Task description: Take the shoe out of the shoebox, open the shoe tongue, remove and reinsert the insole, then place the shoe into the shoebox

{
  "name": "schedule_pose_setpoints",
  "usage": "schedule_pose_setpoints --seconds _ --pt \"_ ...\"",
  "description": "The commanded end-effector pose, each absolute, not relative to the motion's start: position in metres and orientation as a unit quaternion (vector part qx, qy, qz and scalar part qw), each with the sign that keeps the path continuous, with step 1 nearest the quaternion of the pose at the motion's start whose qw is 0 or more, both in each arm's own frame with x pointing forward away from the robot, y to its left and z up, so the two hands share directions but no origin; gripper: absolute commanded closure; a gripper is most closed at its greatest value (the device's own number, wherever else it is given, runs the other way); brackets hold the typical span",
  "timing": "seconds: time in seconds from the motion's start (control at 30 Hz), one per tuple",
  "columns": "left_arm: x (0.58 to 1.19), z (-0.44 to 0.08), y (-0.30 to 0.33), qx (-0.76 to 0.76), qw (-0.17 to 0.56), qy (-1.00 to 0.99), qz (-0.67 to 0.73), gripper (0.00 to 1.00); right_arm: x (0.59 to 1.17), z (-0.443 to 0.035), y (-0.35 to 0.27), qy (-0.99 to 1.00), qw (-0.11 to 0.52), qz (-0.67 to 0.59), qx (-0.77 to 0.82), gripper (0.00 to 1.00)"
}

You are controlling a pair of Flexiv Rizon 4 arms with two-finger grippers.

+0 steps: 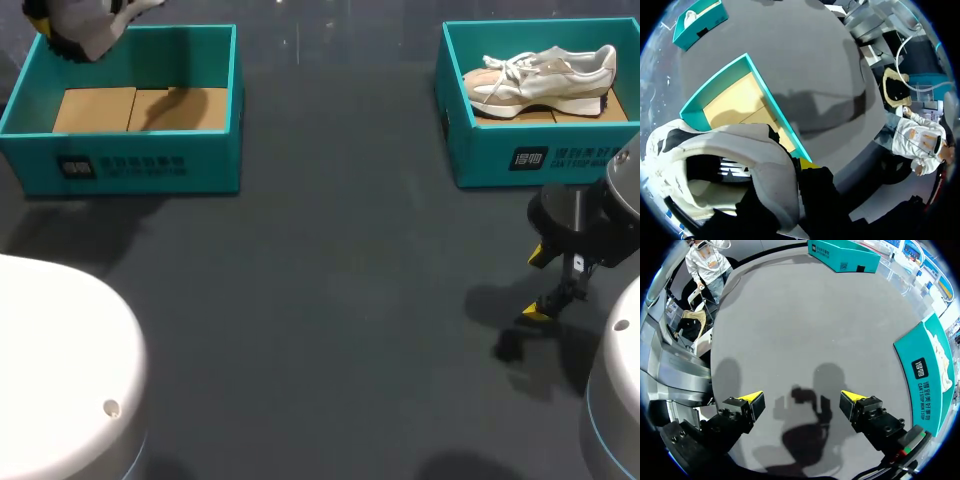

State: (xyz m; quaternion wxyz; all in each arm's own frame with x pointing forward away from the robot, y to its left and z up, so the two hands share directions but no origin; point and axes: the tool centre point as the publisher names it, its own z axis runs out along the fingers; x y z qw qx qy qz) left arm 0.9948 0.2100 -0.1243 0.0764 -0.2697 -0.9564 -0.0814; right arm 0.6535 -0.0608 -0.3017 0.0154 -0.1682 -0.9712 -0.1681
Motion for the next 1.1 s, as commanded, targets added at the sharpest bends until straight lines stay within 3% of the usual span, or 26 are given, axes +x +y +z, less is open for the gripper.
schedule_pose_setpoints --seconds 0.03,0.2,0.67,1.1 --pt "1.015 -0.127 0.233 -0.387 0.128 -0.912 -0.053 1.0 0.651 -0.302 -0.061 -0.971 0.014 -0.168 -0.168 0.0" --pt "1.035 -0.134 0.258 -0.51 0.148 -0.839 -0.122 1.0 0.651 -0.302 -0.061 -0.971 0.014 -0.168 -0.168 0.0" --pt "1.041 -0.139 0.262 -0.532 0.15 -0.825 -0.117 1.0 0.651 -0.302 -0.061 -0.971 0.014 -0.168 -0.168 0.0" --pt "1.062 -0.152 0.279 -0.634 0.099 -0.743 -0.19 1.0 0.651 -0.302 -0.061 -0.971 0.014 -0.168 -0.168 0.0"
